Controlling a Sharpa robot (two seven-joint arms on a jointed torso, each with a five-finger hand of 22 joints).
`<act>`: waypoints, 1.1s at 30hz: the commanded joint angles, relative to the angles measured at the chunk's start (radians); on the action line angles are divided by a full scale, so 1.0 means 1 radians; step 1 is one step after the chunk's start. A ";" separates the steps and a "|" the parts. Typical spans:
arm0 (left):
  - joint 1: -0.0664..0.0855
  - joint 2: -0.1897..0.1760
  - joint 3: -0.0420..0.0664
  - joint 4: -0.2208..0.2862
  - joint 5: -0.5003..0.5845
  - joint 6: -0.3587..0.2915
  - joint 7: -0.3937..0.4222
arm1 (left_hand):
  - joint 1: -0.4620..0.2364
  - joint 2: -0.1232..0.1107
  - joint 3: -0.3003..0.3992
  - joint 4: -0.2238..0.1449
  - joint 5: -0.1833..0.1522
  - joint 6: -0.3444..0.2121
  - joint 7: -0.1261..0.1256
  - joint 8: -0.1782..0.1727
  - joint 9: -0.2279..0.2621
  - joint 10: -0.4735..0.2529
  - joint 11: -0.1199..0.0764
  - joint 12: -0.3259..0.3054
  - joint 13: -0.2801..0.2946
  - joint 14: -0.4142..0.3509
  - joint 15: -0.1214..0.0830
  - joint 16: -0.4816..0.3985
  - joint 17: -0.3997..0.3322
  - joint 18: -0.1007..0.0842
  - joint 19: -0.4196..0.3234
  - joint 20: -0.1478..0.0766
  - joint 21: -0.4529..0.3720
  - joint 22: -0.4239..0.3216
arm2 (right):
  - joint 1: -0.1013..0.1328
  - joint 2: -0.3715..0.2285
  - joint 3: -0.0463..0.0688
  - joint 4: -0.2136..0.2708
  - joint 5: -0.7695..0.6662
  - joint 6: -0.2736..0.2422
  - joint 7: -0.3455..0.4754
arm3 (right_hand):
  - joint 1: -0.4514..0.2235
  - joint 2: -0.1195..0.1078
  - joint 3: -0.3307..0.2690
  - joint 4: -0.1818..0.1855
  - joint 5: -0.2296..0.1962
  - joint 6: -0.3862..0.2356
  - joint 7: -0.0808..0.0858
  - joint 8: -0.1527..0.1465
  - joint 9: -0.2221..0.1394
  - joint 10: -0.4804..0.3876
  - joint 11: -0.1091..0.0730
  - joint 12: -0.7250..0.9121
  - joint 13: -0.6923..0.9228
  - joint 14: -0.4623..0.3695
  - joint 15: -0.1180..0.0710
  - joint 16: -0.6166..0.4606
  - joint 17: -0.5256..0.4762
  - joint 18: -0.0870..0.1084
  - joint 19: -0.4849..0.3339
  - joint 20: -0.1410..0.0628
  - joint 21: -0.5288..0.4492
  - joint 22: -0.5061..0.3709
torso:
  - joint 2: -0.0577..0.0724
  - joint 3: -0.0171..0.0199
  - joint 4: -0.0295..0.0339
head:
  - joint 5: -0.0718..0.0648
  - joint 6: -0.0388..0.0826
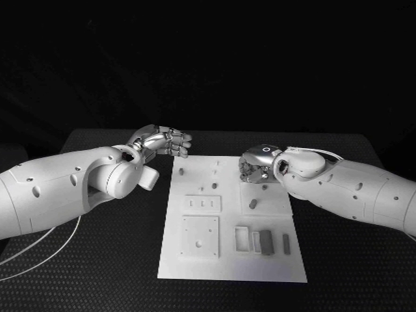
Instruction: Assemble the parts on the task board
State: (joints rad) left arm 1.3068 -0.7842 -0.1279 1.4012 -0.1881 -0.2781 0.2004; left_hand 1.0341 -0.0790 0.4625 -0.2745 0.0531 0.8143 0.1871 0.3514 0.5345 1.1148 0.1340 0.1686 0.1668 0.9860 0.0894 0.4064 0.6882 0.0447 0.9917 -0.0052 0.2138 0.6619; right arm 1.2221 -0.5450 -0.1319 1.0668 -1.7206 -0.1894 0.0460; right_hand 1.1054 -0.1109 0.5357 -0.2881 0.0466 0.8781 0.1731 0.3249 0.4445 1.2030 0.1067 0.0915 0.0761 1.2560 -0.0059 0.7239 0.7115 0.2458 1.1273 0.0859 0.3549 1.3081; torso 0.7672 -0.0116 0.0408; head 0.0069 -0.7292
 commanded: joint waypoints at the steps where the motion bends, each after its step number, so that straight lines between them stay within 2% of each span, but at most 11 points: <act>1: 0.002 0.003 0.001 0.004 0.004 0.015 0.005 | -0.007 0.000 -0.007 0.000 -0.003 -0.008 0.000 -0.005 0.000 -0.003 0.001 -0.006 0.002 0.000 0.005 -0.007 0.002 0.006 -0.005 0.000 -0.007 0.001 | -0.006 0.007 -0.007 -0.002 -0.013 0.036 -0.008 | -0.004 -0.009 -0.003 0.003 0.003 -0.014 0.003 -0.007 -0.003 -0.014 0.005 -0.007 -0.006 -0.002 0.005 0.004 0.002 0.016 -0.001 -0.004 0.005 0.025 | 0.000 -0.0004 0.0005 | 0.000 -0.001; 11: 0.005 0.004 0.001 0.004 0.004 0.013 0.005 | -0.007 0.000 -0.007 0.000 -0.004 -0.008 0.000 -0.006 0.000 -0.002 0.000 -0.006 0.002 0.001 0.005 -0.008 0.003 0.006 -0.005 0.000 -0.007 0.002 | -0.006 0.010 -0.015 -0.003 -0.013 0.046 -0.010 | -0.002 -0.010 0.001 0.002 0.003 -0.017 0.005 -0.009 -0.004 -0.012 0.004 -0.008 -0.004 -0.002 0.005 0.006 0.004 0.016 -0.002 -0.004 0.009 0.026 | 0.001 -0.0002 -0.0003 | 0.002 -0.005; 15: 0.005 0.009 0.001 -0.002 0.004 0.011 0.004 | -0.007 0.001 -0.007 0.000 -0.003 -0.007 0.000 -0.006 0.000 -0.002 0.000 -0.006 0.002 0.001 0.005 -0.008 0.003 0.006 -0.005 0.000 -0.007 0.002 | -0.006 0.009 -0.017 0.000 -0.020 0.064 -0.011 | 0.003 -0.008 0.004 0.000 0.003 -0.016 0.004 -0.009 -0.004 -0.011 0.004 -0.008 -0.003 -0.002 0.004 0.008 0.007 0.016 -0.003 -0.005 0.013 0.026 | 0.002 -0.0015 -0.0020 | 0.000 -0.006; 20: 0.005 0.009 0.001 -0.002 0.004 0.010 0.004 | -0.007 0.002 -0.007 0.000 -0.003 -0.007 0.000 -0.006 0.001 -0.001 0.000 -0.006 0.003 0.001 0.005 -0.008 0.004 0.006 -0.005 0.000 -0.007 0.002 | -0.006 0.005 -0.020 0.005 -0.038 0.063 -0.013 | 0.052 0.024 0.028 -0.005 0.004 0.014 -0.012 0.008 0.003 0.022 -0.006 0.007 0.006 0.011 -0.008 0.026 0.019 0.016 0.003 -0.013 0.030 0.028 | 0.002 -0.0012 -0.0014 | -0.002 -0.010; 22: 0.005 0.008 0.001 -0.002 0.004 0.009 0.004 | -0.007 0.002 -0.007 0.000 -0.003 -0.007 0.000 -0.006 0.001 -0.001 0.000 -0.006 0.003 0.001 0.005 -0.008 0.004 0.006 -0.005 0.000 -0.007 0.002 | -0.006 0.005 -0.020 0.007 -0.046 0.055 -0.015 | 0.074 0.036 0.061 -0.002 0.003 0.041 -0.022 0.019 0.007 0.050 -0.017 0.018 0.014 0.024 -0.016 0.051 0.035 0.016 0.016 -0.016 0.053 0.028 | 0.001 0.0004 -0.0018 | -0.001 -0.011; 26: 0.005 0.008 0.001 0.000 0.004 0.009 0.004 | -0.006 0.003 -0.007 0.000 -0.003 -0.007 0.000 -0.006 0.001 -0.001 0.000 -0.007 0.003 0.001 0.005 -0.009 0.004 0.007 -0.004 0.000 -0.007 0.002 | -0.006 0.005 -0.020 0.012 -0.066 0.030 -0.026 | 0.092 0.057 0.098 -0.004 0.003 0.089 -0.040 0.037 0.012 0.098 -0.038 0.036 0.032 0.038 -0.035 0.110 0.073 0.016 0.031 -0.030 0.110 0.029 | 0.002 0.0010 -0.0015 | -0.001 -0.012; 33: 0.005 0.006 0.001 0.000 0.004 0.007 0.004 | -0.006 0.003 -0.006 0.000 -0.003 -0.007 0.000 -0.006 0.001 -0.001 0.000 -0.007 0.003 0.002 0.005 -0.009 0.005 0.007 -0.004 0.000 -0.008 0.002 | -0.006 0.001 -0.020 0.022 -0.072 -0.016 -0.056 | 0.084 0.058 0.124 -0.005 0.004 0.113 -0.048 0.039 0.012 0.119 -0.047 0.038 0.052 0.024 -0.045 0.163 0.105 0.016 0.020 -0.040 0.179 0.028 | 0.001 0.0012 -0.0012 | -0.001 -0.011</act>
State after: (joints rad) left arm 1.3106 -0.7787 -0.1282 1.3988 -0.1880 -0.2782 0.1979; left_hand 1.0341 -0.0790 0.4625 -0.2745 0.0531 0.8143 0.1871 0.3514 0.5345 1.1148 0.1340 0.1686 0.1684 0.9860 0.0894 0.4023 0.6917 0.0435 0.9918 -0.0052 0.2099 0.6626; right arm 1.2252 -0.5437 -0.1463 1.0858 -1.7646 -0.2077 0.0115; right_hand 1.1838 -0.0645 0.6532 -0.2924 0.0469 0.9744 0.1336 0.3595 0.4536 1.3136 0.0589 0.1261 0.1253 1.2833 -0.0482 0.8848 0.8162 0.2509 1.1505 0.0477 0.5307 1.3073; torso 0.7689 -0.0109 0.0396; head 0.0056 -0.7414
